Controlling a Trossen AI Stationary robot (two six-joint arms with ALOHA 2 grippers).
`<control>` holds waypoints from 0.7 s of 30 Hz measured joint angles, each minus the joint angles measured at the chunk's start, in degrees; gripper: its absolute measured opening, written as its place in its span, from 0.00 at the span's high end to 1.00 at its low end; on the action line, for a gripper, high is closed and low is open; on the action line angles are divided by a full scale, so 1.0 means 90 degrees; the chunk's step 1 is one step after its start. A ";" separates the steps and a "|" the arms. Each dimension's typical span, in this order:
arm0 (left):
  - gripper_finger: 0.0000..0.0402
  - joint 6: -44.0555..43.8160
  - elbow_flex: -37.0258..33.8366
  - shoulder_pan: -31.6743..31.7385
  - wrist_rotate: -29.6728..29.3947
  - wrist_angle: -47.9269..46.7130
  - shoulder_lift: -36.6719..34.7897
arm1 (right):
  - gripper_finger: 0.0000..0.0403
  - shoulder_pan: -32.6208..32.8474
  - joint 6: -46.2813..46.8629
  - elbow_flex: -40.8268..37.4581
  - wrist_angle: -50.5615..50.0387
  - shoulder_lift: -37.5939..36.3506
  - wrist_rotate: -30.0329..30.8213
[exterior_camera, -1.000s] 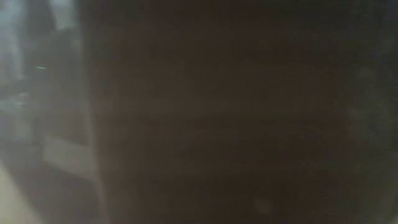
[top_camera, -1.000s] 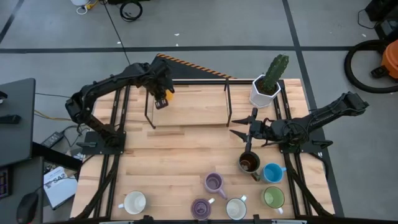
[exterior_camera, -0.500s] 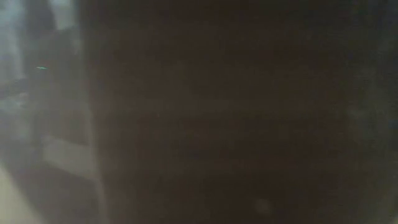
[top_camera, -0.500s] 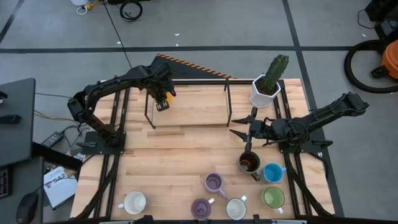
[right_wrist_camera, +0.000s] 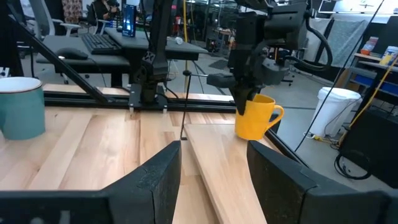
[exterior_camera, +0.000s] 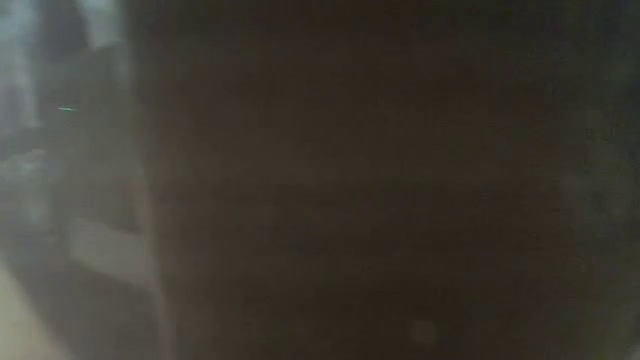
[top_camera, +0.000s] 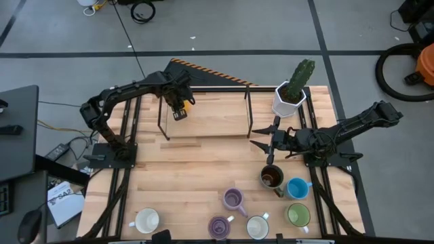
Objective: Place coffee mugs
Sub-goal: Put the yellow mug on the shelf
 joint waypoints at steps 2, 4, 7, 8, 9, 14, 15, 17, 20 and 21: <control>0.94 0.0005 0.0000 0.0066 -0.0121 -0.0041 0.0000 | 0.53 0.0000 0.0003 0.0000 0.0000 -0.0001 0.0000; 0.94 0.0016 0.0000 0.0124 -0.0125 -0.0096 0.0000 | 0.53 0.0000 0.0003 0.0000 0.0000 -0.0001 0.0000; 0.94 0.0103 0.0000 0.0143 -0.0157 -0.0169 0.0000 | 0.53 0.0000 0.0003 0.0000 0.0000 -0.0001 0.0000; 0.94 0.0150 0.0000 0.0142 -0.0177 -0.0188 0.0000 | 0.53 0.0000 0.0005 0.0000 0.0000 0.0000 0.0000; 0.94 0.0165 0.0000 0.0138 -0.0173 -0.0229 0.0000 | 0.53 0.0000 0.0006 0.0000 0.0000 0.0000 0.0000; 0.92 0.0163 0.0000 0.0135 -0.0162 -0.0263 0.0000 | 0.53 0.0000 0.0006 0.0000 0.0000 0.0001 0.0000; 0.90 0.0163 0.0000 0.0138 -0.0171 -0.0275 0.0000 | 0.53 0.0000 0.0006 0.0000 -0.0002 -0.0001 0.0000; 0.87 0.0160 0.0002 0.0135 -0.0181 -0.0282 0.0029 | 0.53 0.0002 0.0006 0.0000 0.0000 -0.0002 0.0000; 0.86 0.0162 0.0002 0.0131 -0.0167 -0.0306 0.0137 | 0.53 0.0005 0.0008 0.0000 -0.0003 0.0001 -0.0002; 0.87 0.0163 0.0007 0.0129 -0.0164 -0.0307 0.0173 | 0.53 0.0005 0.0006 0.0000 -0.0002 -0.0002 -0.0007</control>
